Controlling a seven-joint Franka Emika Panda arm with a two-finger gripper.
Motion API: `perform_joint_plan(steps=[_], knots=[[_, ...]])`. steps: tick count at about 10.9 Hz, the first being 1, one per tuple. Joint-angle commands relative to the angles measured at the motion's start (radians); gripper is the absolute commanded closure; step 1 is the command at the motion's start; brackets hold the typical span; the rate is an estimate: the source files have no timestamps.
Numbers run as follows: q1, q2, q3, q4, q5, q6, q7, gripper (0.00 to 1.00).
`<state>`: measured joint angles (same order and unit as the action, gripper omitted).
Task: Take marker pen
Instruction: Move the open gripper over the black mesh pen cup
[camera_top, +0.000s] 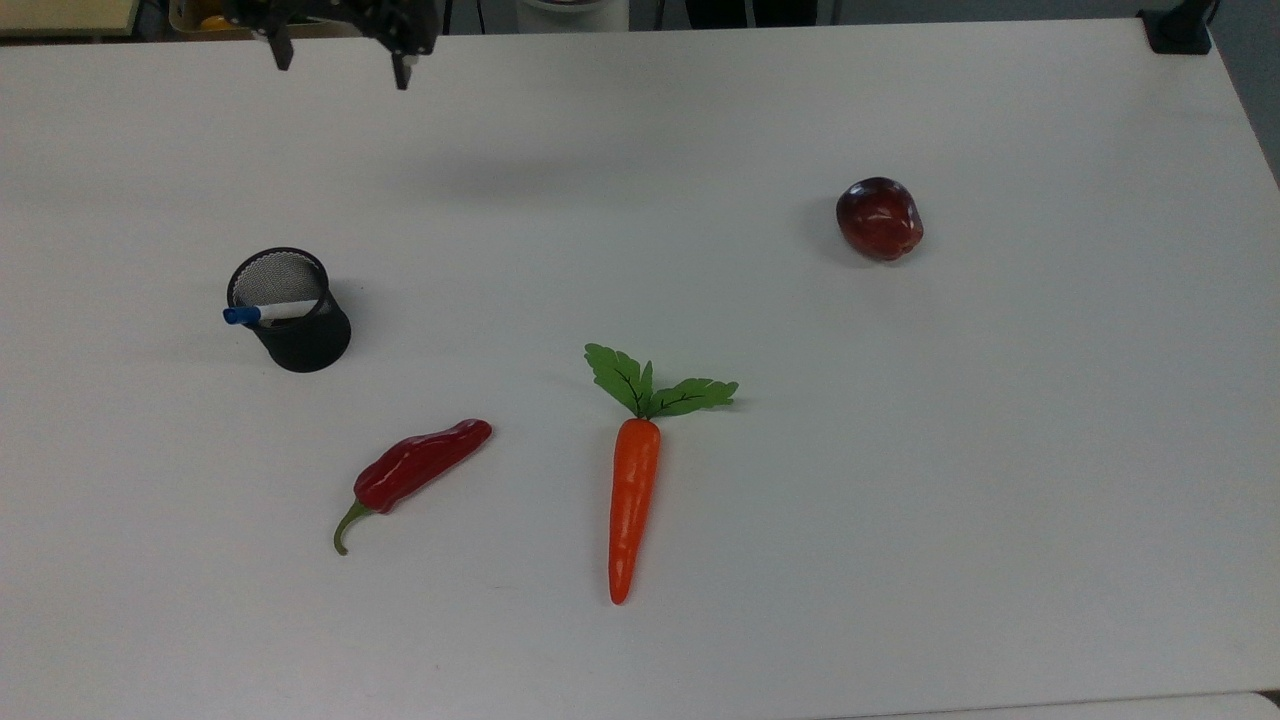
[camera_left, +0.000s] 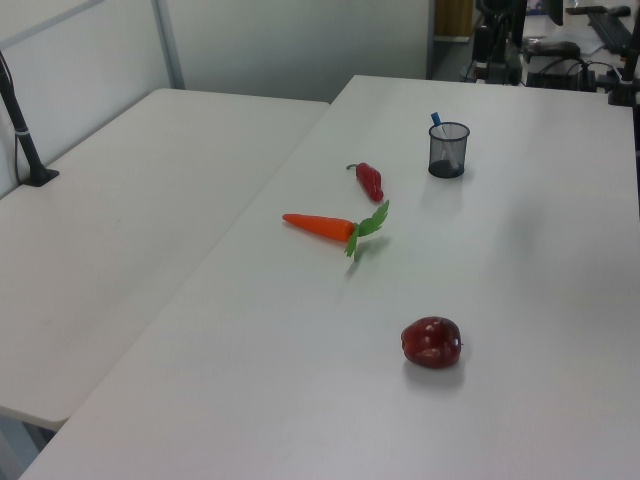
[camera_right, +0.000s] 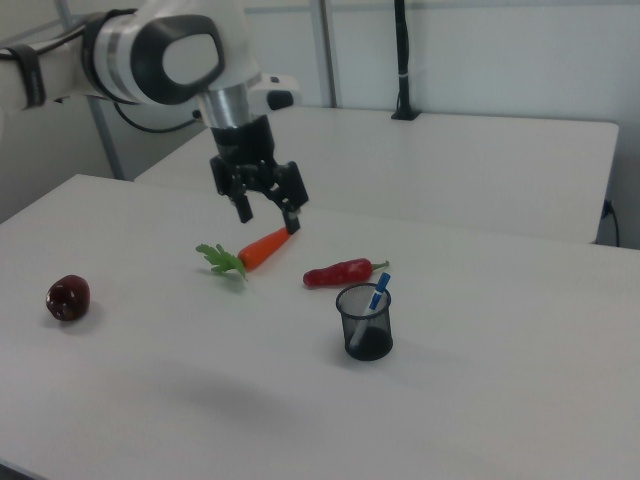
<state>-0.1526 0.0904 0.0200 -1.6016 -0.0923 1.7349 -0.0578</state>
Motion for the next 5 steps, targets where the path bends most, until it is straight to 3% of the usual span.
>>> perform_joint_plan(steps=[1,4,5], knots=[[-0.085,0.078,0.002,0.014,0.023,0.141,-0.002,0.01],[-0.104,0.158,0.0,0.012,0.017,0.322,0.099,0.04],[-0.104,0.184,0.0,0.006,0.01,0.375,0.137,0.09]])
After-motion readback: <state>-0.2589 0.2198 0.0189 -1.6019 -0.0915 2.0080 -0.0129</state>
